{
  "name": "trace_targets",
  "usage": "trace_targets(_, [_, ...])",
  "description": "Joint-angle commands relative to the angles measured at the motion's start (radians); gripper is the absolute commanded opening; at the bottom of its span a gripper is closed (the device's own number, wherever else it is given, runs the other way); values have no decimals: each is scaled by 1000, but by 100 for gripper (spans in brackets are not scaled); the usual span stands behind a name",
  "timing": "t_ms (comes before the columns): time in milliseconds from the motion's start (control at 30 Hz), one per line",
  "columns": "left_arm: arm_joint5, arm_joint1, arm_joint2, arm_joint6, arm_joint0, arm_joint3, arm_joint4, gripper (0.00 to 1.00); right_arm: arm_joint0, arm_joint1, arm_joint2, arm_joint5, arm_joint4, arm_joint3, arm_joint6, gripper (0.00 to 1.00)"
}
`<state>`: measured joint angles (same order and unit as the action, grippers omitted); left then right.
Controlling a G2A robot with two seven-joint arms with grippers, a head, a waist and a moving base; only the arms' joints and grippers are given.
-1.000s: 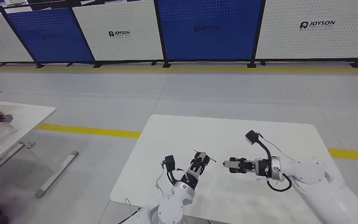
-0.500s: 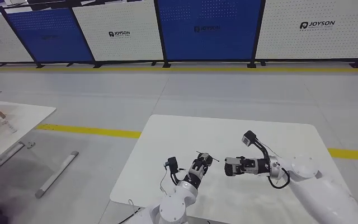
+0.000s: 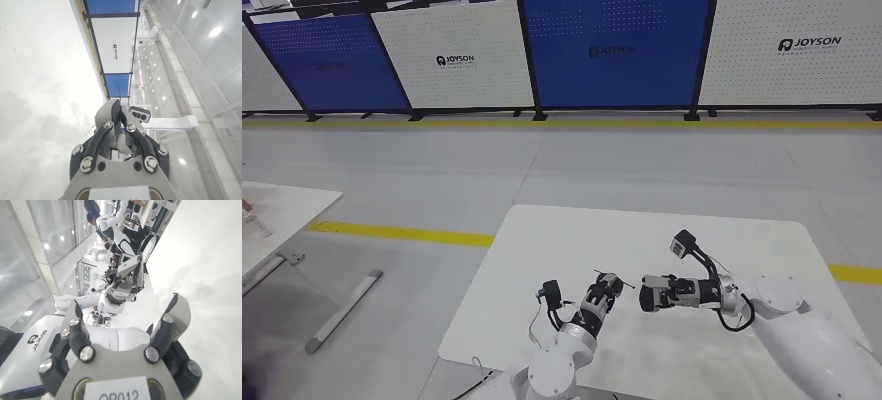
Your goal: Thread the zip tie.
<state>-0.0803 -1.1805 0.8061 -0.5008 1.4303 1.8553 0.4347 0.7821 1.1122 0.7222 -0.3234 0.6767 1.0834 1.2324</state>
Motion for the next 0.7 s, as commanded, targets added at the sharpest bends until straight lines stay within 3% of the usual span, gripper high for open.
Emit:
trace_targets(0, [-3, -5, -8, -3, -1, 1, -4, 0, -3, 4, 1, 3, 1, 0, 1, 100])
trace_targets(300, [4, -12, -11, -20, -5, -1, -20, 0, -9, 11, 0, 7, 12, -13, 0, 100])
trace_targets(533, [9, -20, 1, 0, 4, -10, -32, 0, 21, 7, 33, 28, 24, 1, 8, 100])
trace_targets(567, [9, -22, 2, 1, 5, -9, -34, 0, 23, 7, 36, 30, 21, 2, 7, 79])
trace_targets(667, [13, -26, 8, 5, 10, -6, -40, 0, 28, 7, 46, 40, 11, 5, 6, 49])
